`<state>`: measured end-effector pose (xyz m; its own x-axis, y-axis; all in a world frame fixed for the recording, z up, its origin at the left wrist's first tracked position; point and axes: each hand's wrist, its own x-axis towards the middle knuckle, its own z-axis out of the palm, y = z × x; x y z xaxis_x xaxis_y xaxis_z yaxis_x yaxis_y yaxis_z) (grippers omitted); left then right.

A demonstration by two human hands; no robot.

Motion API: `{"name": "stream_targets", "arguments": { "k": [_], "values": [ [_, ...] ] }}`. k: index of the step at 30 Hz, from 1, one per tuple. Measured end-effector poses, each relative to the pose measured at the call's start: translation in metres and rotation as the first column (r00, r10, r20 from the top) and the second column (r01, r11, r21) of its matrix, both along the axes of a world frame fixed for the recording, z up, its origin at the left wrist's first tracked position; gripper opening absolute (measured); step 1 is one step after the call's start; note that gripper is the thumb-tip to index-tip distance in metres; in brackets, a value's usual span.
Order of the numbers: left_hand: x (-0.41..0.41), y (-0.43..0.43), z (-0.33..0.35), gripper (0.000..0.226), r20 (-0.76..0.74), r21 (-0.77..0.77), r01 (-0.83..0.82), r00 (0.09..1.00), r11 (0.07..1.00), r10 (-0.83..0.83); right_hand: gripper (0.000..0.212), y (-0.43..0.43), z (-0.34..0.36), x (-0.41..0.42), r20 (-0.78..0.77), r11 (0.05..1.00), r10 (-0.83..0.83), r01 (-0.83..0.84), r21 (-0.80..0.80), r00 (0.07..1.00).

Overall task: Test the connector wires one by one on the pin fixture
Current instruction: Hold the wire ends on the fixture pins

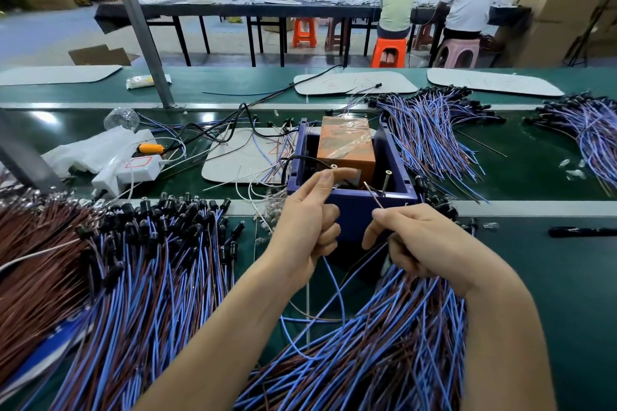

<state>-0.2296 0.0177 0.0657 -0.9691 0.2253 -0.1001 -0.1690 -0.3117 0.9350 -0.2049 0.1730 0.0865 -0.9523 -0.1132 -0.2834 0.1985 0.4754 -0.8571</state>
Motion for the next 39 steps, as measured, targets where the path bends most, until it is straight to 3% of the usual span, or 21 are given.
{"name": "stream_targets", "arguments": {
  "k": [4, 10, 21, 39],
  "values": [
    [-0.004, -0.004, 0.005, 0.027, 0.044, -0.145, 0.055, 0.998, 0.988, -0.049, 0.049, -0.006, 0.001, 0.001, -0.044, 1.000, -0.010, 0.009, -0.005, 0.999],
    [-0.015, -0.008, 0.009, 0.036, 0.072, -0.132, -0.045, 0.996, 0.990, 0.054, 0.056, 0.004, -0.001, -0.003, -0.051, 0.991, -0.132, 0.130, -0.031, 0.990],
    [-0.014, -0.007, -0.013, 0.032, 0.034, -0.354, -0.032, 0.998, 0.935, 0.048, 0.054, 0.010, -0.002, -0.001, 0.004, 0.989, -0.146, 0.146, 0.005, 0.989],
    [-0.018, -0.011, -0.016, 0.032, 0.020, -0.384, -0.014, 1.000, 0.923, 0.023, 0.056, 0.011, -0.009, -0.004, 0.048, 0.987, -0.145, 0.141, 0.075, 0.988]
  ]
}}
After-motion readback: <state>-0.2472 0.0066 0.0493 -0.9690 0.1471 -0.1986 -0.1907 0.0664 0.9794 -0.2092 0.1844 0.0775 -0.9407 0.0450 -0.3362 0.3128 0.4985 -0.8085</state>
